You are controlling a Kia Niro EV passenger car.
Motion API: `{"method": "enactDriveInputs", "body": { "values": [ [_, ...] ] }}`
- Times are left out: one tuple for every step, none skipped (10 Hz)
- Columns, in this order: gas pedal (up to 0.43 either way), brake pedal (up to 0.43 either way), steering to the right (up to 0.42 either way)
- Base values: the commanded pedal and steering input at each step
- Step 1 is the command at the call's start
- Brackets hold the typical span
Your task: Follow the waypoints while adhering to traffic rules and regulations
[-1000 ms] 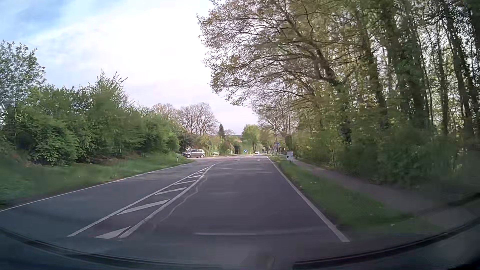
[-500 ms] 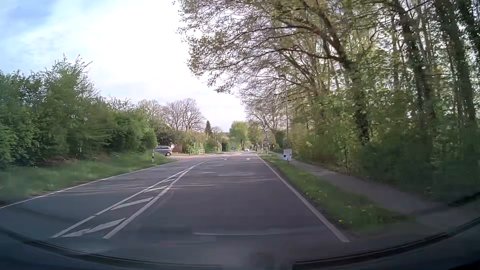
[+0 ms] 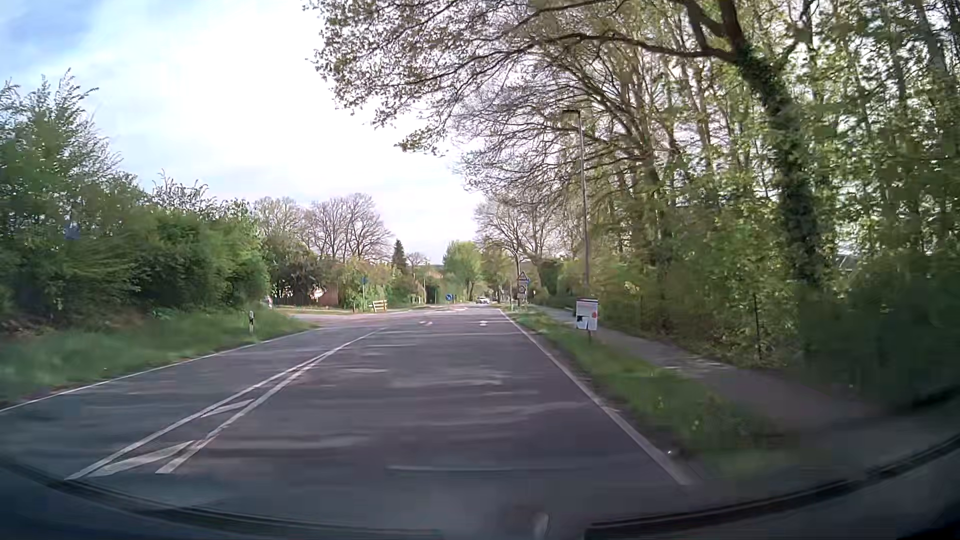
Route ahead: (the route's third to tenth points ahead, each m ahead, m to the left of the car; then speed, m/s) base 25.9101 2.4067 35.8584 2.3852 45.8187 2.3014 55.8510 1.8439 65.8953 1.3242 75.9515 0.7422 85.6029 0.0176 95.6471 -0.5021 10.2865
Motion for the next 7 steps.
{"method": "enactDriveInputs", "body": {
  "values": [
    [0.067, 0.000, 0.013],
    [0.067, 0.000, 0.011],
    [0.067, 0.000, 0.010],
    [0.067, 0.000, 0.009],
    [0.067, 0.000, 0.003],
    [0.067, 0.000, 0.000],
    [0.067, 0.000, 0.000]
  ]
}}
